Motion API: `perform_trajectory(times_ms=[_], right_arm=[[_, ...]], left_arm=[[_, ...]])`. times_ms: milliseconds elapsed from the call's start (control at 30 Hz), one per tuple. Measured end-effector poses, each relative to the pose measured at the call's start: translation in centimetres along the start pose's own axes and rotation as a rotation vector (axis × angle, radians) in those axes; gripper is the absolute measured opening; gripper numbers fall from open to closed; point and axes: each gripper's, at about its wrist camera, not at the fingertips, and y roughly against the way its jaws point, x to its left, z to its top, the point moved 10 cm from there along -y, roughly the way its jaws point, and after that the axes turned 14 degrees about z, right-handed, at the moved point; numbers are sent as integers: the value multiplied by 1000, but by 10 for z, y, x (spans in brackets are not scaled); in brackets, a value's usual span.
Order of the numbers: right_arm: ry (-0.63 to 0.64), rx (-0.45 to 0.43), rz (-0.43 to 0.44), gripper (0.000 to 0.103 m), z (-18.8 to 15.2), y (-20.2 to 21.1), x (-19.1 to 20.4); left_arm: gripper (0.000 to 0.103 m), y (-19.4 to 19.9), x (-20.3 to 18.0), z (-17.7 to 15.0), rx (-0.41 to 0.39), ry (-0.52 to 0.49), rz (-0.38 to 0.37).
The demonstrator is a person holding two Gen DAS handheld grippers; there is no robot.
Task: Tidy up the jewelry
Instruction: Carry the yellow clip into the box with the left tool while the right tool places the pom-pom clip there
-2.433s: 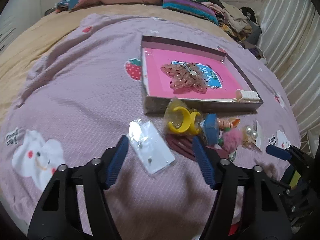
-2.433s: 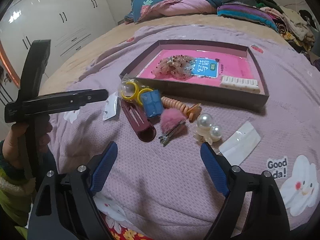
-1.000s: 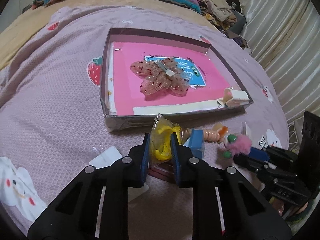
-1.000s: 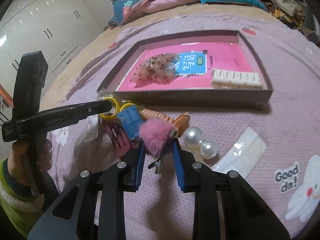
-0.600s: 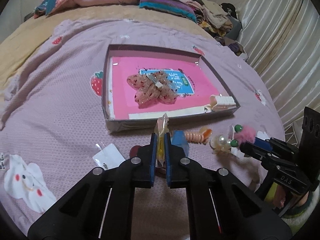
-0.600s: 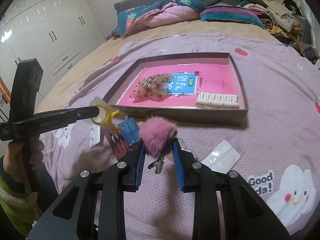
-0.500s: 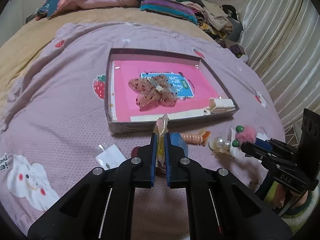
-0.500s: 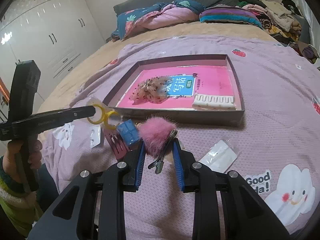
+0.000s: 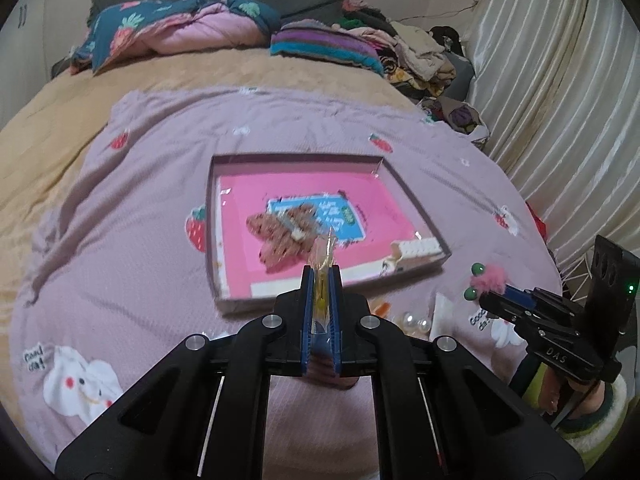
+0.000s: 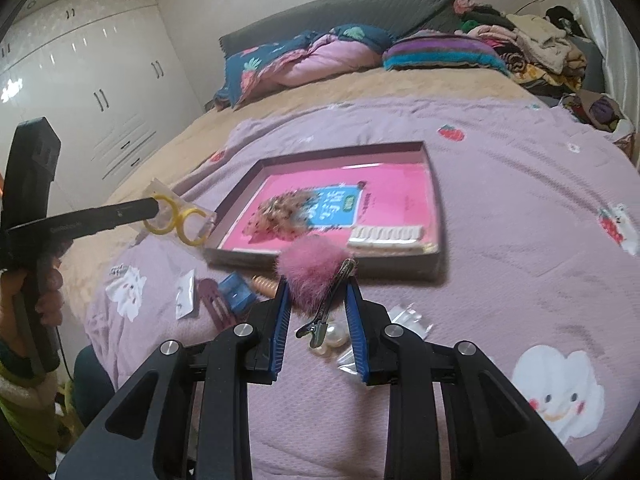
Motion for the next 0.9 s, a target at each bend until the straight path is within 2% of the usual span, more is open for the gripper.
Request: perform_trajectory(times_ms=[533,900], right_arm=[[1,-84,-83,26,38,37,-40],[14,-80,-119,26,61,24,-58]], left_arm=[[2,-11,-40,43,-31,-31,-42],[2,-38,-58,47,5,-43,-70]])
